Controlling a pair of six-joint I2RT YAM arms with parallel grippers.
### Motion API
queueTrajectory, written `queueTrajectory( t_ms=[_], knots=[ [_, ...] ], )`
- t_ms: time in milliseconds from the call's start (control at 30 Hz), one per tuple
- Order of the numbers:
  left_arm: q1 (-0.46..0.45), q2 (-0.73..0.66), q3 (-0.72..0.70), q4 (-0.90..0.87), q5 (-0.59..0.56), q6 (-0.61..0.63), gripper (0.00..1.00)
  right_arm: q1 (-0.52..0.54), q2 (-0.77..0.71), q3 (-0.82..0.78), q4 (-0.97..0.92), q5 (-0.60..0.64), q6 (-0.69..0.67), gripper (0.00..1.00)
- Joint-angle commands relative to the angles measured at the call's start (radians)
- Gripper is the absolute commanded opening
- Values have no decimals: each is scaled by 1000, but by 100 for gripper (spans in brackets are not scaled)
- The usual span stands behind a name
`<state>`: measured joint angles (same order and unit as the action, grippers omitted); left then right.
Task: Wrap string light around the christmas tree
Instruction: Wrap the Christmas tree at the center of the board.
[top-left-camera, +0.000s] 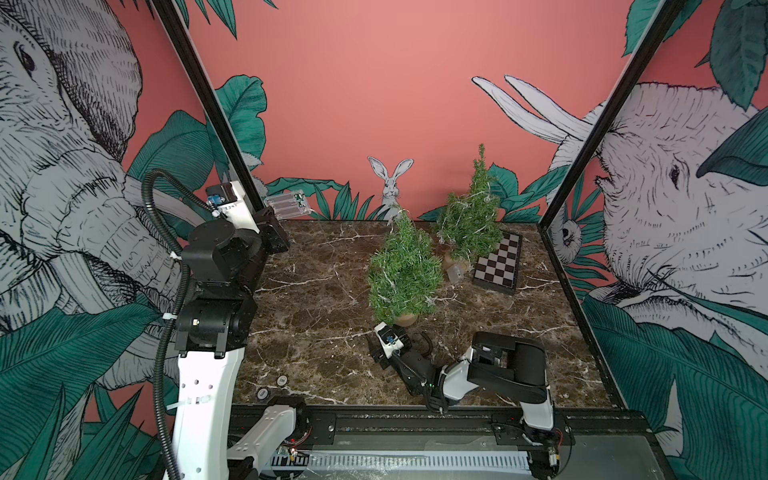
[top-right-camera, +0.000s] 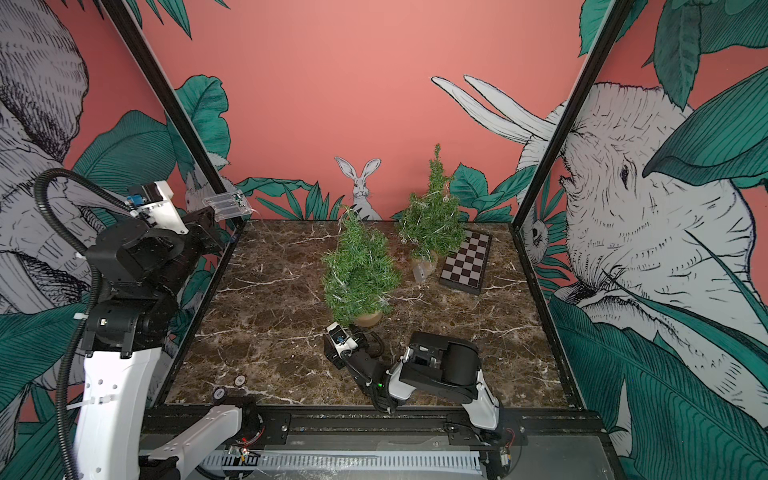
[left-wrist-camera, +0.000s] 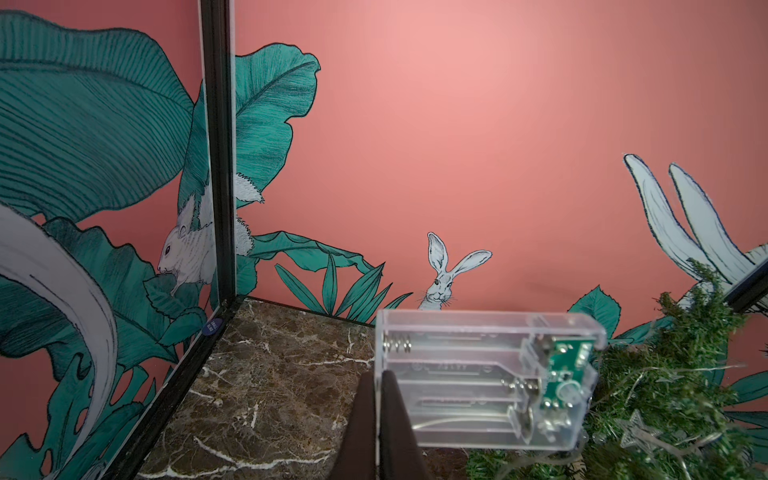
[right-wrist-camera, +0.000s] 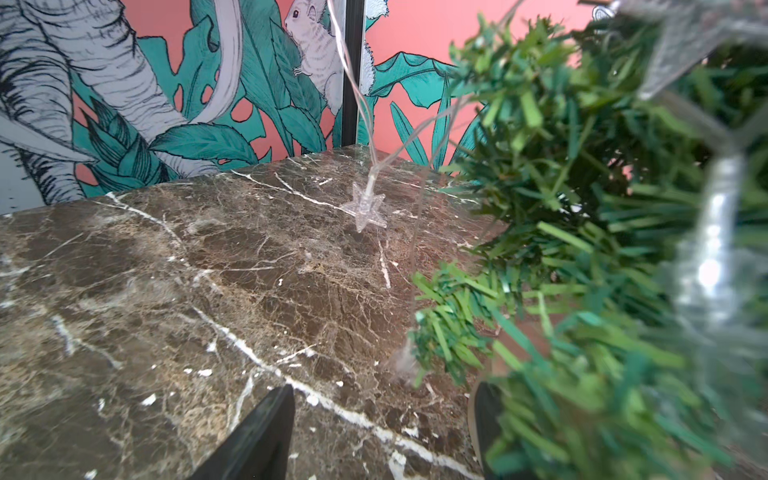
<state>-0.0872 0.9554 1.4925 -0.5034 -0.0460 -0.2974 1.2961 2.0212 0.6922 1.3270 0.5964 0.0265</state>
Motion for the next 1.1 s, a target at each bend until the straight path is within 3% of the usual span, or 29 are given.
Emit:
queueTrajectory(
  t_ms=[0,300,733,900,1067],
  knots=[
    [4,-25,35,21,19,-5,0,3,35,41,81,64,25,69],
    [4,-35,49,29,78,-55,0,3,162,184,80,128,33,66],
    [4,-61,73,30,84,-66,0,-22,221,282,81,166,2,50],
    [5,-60,67,39,72,-69,0,-26,218,281,82,125,-6,31],
    [4,-63,50,57,54,-79,0,-24,200,268,84,45,-19,4]
  ],
)
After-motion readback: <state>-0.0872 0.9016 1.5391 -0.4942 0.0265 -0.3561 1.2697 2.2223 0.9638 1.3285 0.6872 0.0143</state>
